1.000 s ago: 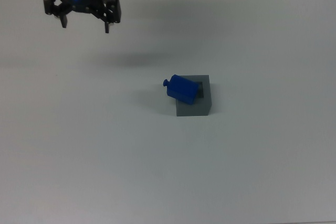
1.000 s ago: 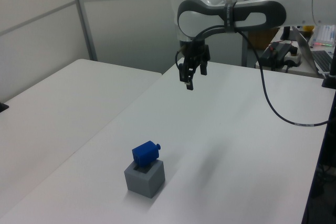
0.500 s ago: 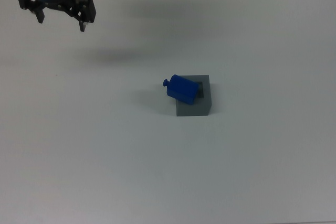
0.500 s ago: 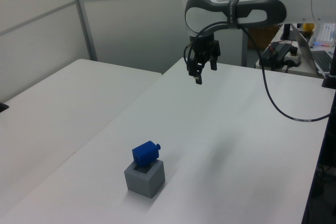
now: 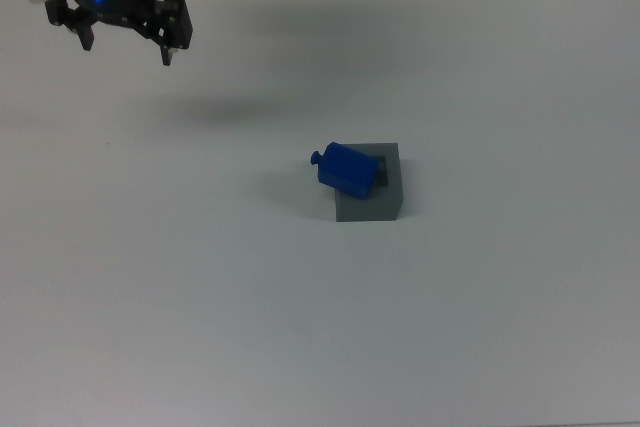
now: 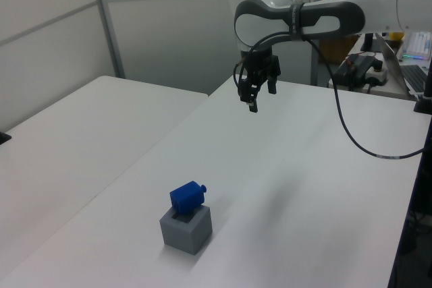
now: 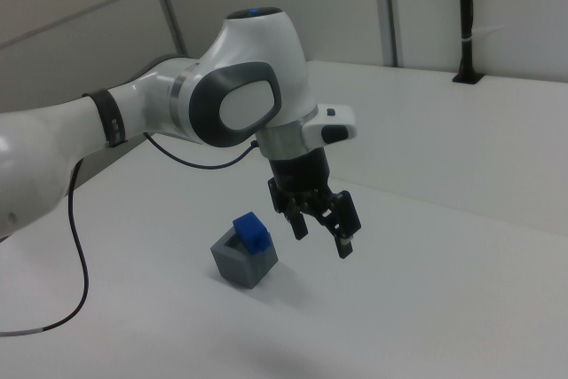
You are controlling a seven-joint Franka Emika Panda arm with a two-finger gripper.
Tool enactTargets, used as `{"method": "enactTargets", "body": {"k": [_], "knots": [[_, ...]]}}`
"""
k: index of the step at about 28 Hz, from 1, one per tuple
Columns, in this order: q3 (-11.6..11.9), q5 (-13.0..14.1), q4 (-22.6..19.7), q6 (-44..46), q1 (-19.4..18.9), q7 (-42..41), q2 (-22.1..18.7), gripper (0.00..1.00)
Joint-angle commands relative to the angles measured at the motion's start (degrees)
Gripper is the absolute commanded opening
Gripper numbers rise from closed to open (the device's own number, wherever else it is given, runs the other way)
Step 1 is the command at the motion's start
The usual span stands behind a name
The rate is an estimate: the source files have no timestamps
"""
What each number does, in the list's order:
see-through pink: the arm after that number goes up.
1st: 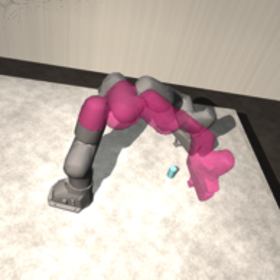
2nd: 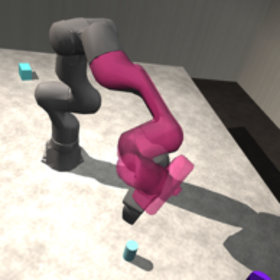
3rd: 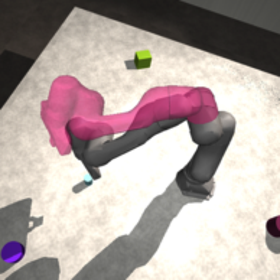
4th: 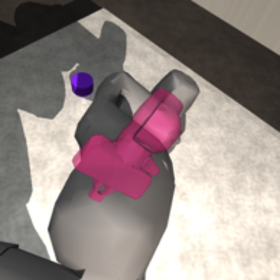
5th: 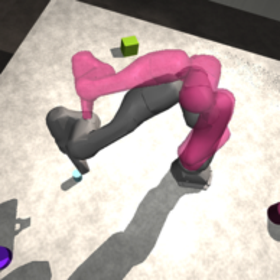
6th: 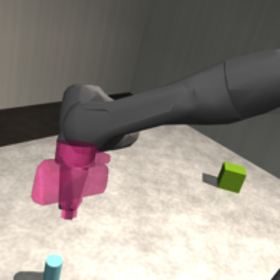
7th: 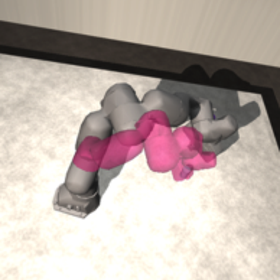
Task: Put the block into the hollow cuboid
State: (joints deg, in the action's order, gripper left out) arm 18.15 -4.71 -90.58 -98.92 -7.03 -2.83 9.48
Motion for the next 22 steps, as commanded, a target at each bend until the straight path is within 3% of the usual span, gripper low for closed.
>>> {"method": "enactTargets", "body": {"k": [1, 9, 17, 20, 22], "knots": [[0.1, -0.6, 0.9, 0.9, -0.4, -0.2, 0.3, 1.00], [0.0, 0.4, 0.8, 0.8, -3.9, 0.3, 2.3, 1.00], [-0.5, 0.8, 0.9, 1.3, -6.5, 0.6, 1.9, 1.00], [-2.6, 2.6, 1.4, 1.5, -6.7, 0.6, 1.2, 1.00], [-2.8, 4.3, 1.7, 1.5, -6.7, 0.5, 1.2, 1.00]]}}
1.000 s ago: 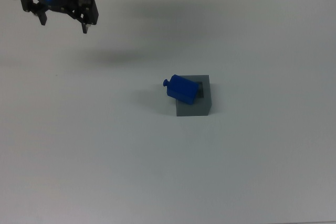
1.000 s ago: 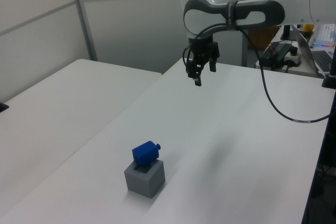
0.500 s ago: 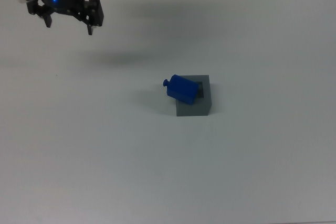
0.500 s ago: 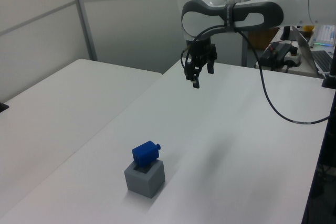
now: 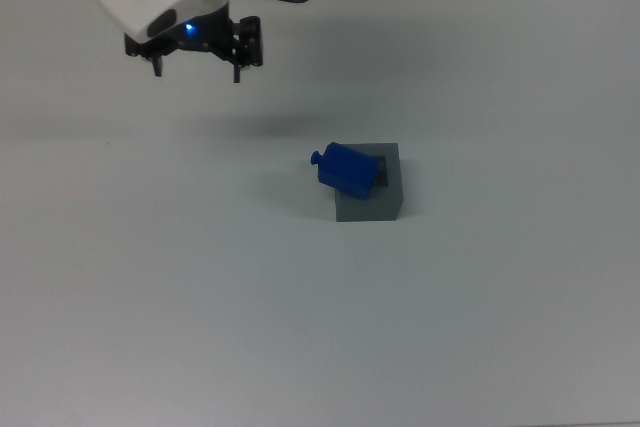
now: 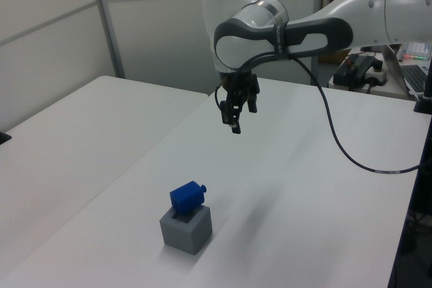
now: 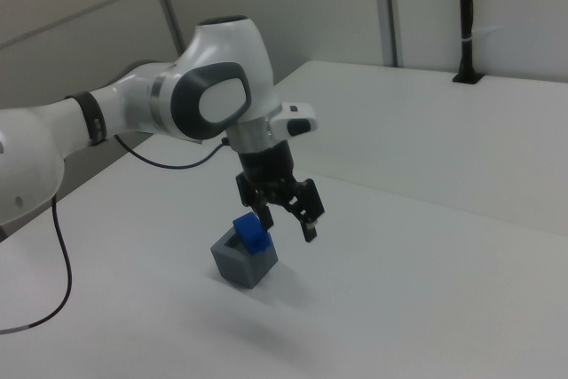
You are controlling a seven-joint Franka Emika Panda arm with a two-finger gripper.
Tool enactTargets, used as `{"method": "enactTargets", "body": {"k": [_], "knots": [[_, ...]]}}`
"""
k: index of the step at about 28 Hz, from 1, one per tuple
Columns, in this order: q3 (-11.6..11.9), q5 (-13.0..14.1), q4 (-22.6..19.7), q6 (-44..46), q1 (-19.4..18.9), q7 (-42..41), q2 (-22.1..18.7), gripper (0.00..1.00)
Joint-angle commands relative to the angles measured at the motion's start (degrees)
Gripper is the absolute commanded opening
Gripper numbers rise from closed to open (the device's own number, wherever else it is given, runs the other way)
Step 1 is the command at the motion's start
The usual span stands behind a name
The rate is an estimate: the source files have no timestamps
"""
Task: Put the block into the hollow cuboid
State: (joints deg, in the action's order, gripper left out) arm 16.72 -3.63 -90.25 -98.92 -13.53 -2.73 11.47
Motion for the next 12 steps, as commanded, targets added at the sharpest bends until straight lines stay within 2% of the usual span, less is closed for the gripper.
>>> {"method": "enactTargets", "body": {"k": [1, 3, 12], "knots": [[-1.3, 4.0, 1.4, 1.4, -0.2, 0.2, -0.7, 1.00], [-1.3, 4.9, 1.3, 1.3, -0.2, -0.3, -0.3, 1.00], [-1.4, 5.1, 1.0, 1.6, -0.2, -1.7, -0.3, 1.00]]}}
